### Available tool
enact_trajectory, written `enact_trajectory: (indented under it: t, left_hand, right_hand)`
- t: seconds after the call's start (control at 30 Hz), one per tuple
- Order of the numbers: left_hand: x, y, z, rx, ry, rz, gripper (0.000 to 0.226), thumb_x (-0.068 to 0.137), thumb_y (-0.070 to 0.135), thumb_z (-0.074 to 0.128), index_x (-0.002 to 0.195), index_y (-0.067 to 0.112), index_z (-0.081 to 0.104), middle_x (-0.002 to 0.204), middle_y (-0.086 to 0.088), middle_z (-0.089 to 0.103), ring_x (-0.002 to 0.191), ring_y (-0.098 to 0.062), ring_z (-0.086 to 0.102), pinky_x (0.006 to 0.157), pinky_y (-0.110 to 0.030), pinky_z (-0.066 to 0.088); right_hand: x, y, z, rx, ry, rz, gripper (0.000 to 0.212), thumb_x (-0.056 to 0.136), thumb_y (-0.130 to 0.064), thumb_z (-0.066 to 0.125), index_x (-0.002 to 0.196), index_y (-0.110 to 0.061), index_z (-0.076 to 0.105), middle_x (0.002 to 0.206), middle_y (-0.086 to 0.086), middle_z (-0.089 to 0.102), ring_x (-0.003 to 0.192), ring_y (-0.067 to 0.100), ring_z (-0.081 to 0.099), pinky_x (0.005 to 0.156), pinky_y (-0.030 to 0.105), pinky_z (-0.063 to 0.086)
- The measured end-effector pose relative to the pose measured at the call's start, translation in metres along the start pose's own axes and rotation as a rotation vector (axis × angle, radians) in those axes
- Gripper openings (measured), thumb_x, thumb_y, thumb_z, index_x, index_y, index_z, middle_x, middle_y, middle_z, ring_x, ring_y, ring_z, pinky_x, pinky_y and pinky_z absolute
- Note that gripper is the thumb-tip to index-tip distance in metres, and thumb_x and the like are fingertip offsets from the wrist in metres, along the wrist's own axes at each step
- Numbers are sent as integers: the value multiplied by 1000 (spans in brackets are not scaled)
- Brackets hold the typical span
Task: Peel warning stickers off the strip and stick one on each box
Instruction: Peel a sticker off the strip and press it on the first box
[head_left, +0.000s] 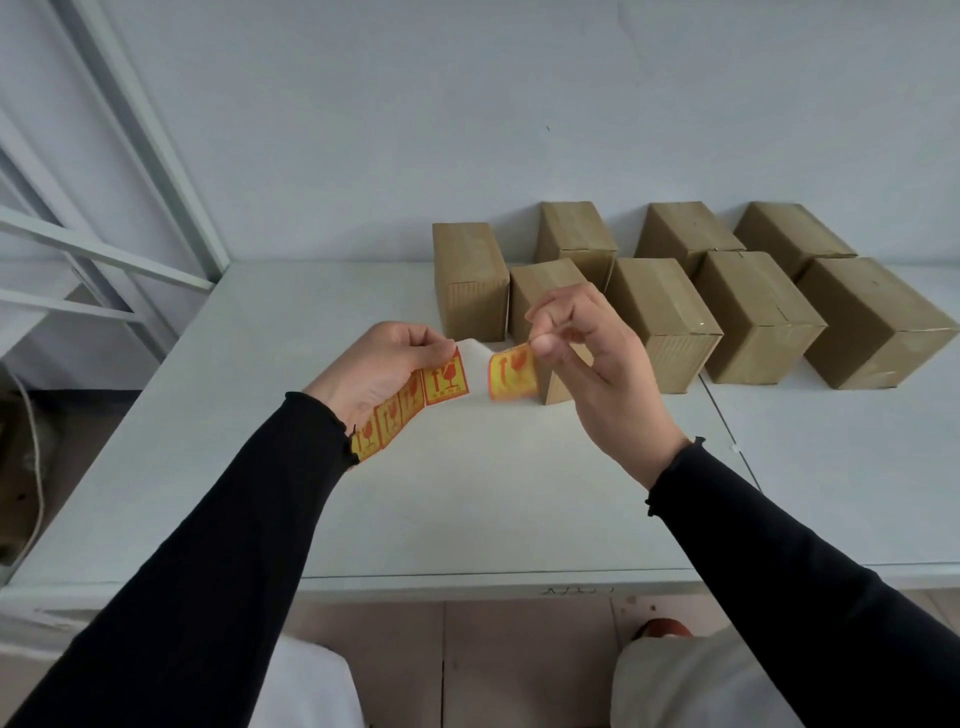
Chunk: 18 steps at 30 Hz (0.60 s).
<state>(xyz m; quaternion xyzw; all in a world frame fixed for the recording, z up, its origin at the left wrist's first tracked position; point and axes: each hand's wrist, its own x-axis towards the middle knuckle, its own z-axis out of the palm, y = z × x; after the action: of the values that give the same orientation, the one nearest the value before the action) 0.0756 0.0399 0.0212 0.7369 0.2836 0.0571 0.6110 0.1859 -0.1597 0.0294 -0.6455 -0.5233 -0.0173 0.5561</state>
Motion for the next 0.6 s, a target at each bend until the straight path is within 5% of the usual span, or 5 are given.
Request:
enact_trajectory:
  t: [0.2,0.4,0.47,0.6]
  left_hand:
    - [3,-15,8,264,27,-28,22,94,37,65,86,21,78,81,2,77,79,-18,72,73,-27,51]
    - [0,-33,20,503,-39,-104,32,88,58,62,90,33,81,94,7,79,95,-15,71,98,-43,50]
    - [-4,-24,22,430,51,60,30,91,53,62,103,30,78,111,9,74,106,-9,65,98,-36,49]
    - [-23,13,24,-106,98,207,32,94,43,62,93,13,75,95,9,71,92,-5,58,84,-24,37]
  right_hand:
    - [0,9,-3,134,67,177,13,99,-7,59,90,-15,57,80,-8,56,73,11,50,68,26,42]
    - [6,16,0,14,99,229,16,96,-9,61,88,-22,57,80,-13,60,74,8,54,70,21,42]
    - [10,18,0,-40,98,217,15,96,-13,61,89,-25,56,82,-13,61,79,13,56,71,26,45]
    - [22,18,0,-100,102,175,15,95,-19,62,90,-31,55,86,-13,61,87,22,59,76,42,52]
